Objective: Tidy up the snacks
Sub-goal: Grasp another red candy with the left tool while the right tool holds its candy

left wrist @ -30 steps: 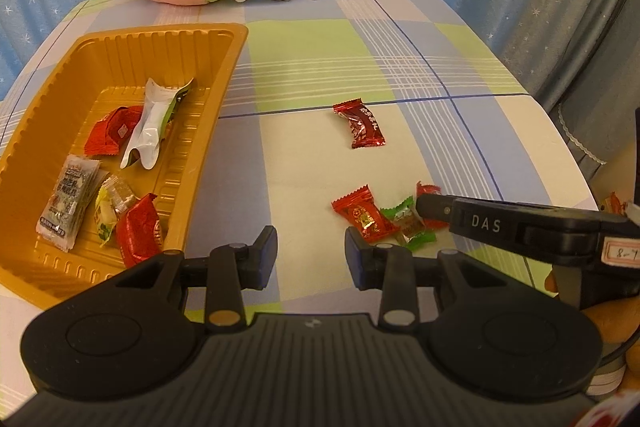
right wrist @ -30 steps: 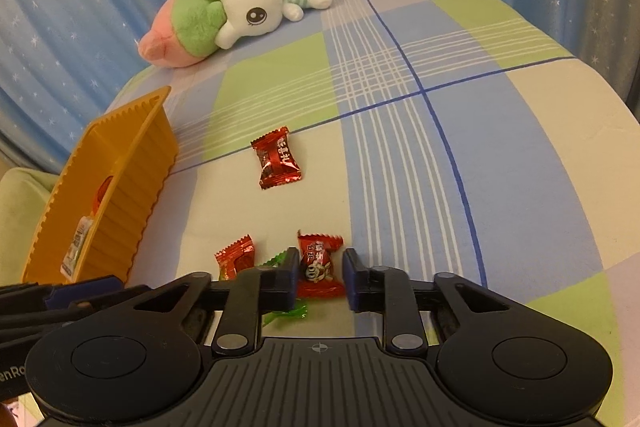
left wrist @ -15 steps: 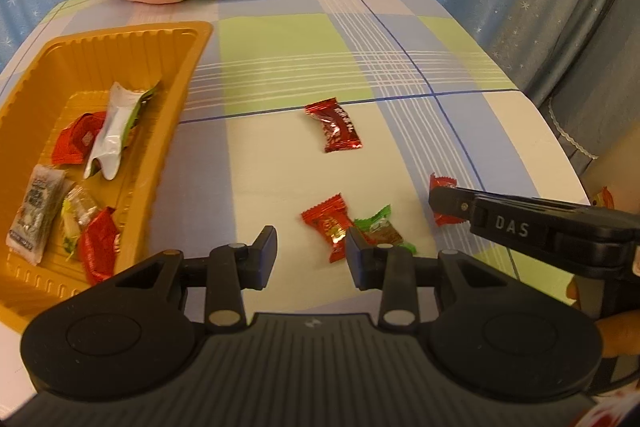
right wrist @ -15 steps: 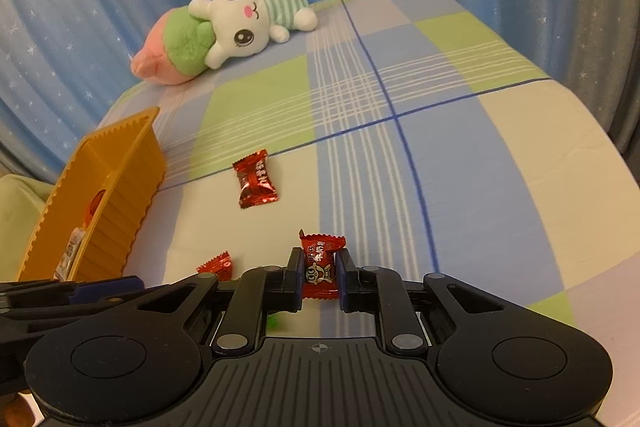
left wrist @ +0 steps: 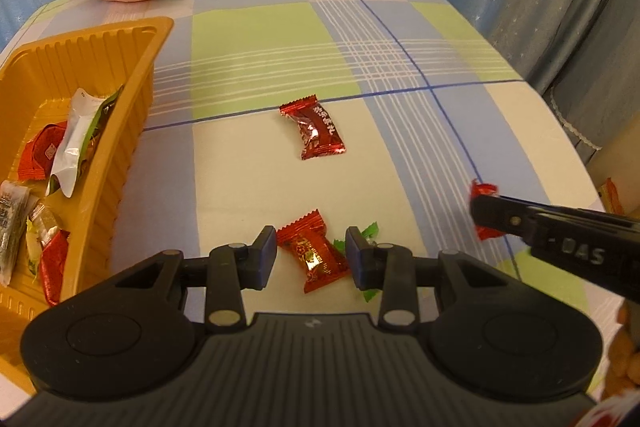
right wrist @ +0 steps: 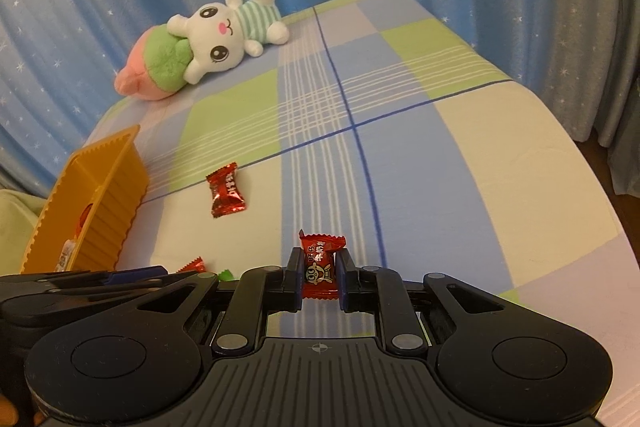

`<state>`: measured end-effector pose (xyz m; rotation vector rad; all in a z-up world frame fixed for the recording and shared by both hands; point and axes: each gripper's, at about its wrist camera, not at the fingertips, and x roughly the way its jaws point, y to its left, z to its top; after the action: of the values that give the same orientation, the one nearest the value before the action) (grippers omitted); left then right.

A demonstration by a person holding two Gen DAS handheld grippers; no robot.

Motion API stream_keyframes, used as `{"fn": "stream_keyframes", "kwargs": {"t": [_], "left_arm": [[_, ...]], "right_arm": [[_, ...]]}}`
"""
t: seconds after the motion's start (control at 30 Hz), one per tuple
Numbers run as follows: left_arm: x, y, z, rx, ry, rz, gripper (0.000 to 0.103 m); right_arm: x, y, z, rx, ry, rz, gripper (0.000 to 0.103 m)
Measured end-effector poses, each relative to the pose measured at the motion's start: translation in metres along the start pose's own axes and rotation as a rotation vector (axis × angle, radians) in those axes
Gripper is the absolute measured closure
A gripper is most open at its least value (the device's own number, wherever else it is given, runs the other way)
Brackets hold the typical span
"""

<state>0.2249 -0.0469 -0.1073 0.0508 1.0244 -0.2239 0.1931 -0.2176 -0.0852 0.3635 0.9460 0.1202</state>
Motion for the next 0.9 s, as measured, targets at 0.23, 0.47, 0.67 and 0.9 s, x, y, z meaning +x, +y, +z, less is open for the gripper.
{"fn": "stream_keyframes", "kwargs": {"t": [0.23,0.47,0.67,0.9], "left_arm": [[0.008,0.006,-0.004,-0.026,0.019,0.002,0.069],[0.006,0.007,-0.010,-0.006,0.003,0.014,0.071],[0.009,0.004,-0.006,0.030,-0.002,0.020,0.071],[0.010,-0.003,-0.006,0.074,-0.011,0.015,0.083]], "right_arm": [[-0.005,-0.009,-0.002,0.014,0.004,-0.003,0.086],[-0.005,-0.014,-0.006,0.020,0.017,0.001,0.086],[-0.008,-0.017,-0.009,0.020,0.022,0.001,0.086],[-0.015,-0.023,-0.011,0.028,0.020,-0.005,0.086]]}}
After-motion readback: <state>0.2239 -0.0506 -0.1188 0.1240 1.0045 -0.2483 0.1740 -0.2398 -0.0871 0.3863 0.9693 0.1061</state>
